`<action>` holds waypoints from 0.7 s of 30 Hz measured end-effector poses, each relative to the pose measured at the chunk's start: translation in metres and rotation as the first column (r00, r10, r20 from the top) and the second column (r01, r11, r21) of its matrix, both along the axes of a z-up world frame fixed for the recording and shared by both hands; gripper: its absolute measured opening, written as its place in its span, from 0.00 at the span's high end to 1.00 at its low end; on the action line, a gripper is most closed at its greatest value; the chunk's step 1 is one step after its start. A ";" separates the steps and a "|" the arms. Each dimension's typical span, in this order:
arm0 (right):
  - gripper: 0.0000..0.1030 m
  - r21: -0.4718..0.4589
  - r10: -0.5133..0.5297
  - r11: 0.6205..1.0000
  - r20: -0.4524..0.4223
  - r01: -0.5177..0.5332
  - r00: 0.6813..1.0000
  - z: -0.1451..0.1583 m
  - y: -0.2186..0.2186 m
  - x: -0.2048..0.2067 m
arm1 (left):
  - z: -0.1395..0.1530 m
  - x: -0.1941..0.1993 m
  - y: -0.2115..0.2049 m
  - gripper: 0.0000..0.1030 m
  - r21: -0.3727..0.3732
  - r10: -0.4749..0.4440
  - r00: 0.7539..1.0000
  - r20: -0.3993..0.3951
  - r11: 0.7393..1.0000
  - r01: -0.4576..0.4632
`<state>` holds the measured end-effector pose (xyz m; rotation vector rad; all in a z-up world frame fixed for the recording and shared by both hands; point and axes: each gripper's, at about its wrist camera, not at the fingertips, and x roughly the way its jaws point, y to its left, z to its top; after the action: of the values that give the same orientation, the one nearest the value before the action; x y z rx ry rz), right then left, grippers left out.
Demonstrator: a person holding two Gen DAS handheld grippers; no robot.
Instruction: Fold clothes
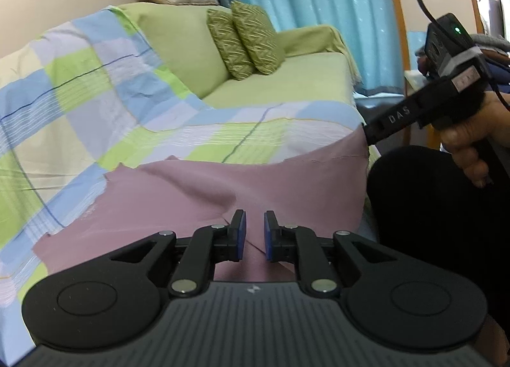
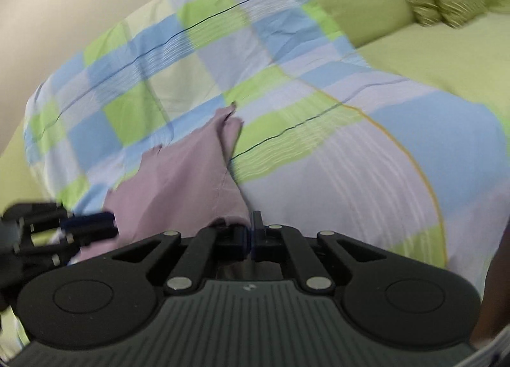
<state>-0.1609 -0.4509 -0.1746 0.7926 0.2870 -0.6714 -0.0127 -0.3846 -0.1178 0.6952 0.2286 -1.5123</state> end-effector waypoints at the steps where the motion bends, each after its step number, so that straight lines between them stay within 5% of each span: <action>1: 0.99 0.016 -0.011 1.000 0.000 0.011 1.000 -0.003 -0.002 -0.002 | -0.001 0.000 -0.002 0.86 0.003 -0.002 1.000 0.001 1.000 0.002; 9: 0.98 0.019 -0.018 1.000 -0.061 0.019 0.998 -0.008 -0.009 -0.015 | -0.013 0.003 -0.024 0.85 0.029 0.009 1.000 -0.005 1.000 -0.009; 11: 0.91 0.035 0.006 0.999 -0.064 -0.003 0.998 -0.007 -0.014 -0.018 | -0.016 0.005 -0.031 0.79 0.047 0.011 1.000 0.023 0.999 -0.012; 16: 0.86 0.034 0.180 0.984 -0.133 -0.177 0.975 0.011 -0.010 -0.025 | -0.011 0.032 -0.045 0.78 0.058 0.079 0.995 0.062 0.995 -0.082; 21: 0.84 -0.016 0.227 0.973 -0.085 -0.229 0.970 0.034 -0.008 -0.032 | 0.001 0.065 -0.090 0.71 0.074 0.068 0.994 0.084 0.994 -0.074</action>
<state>-0.1927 -0.4592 -0.1411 0.6951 0.4370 -0.4907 0.0528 -0.4749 -0.1167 0.8010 0.2485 -1.4101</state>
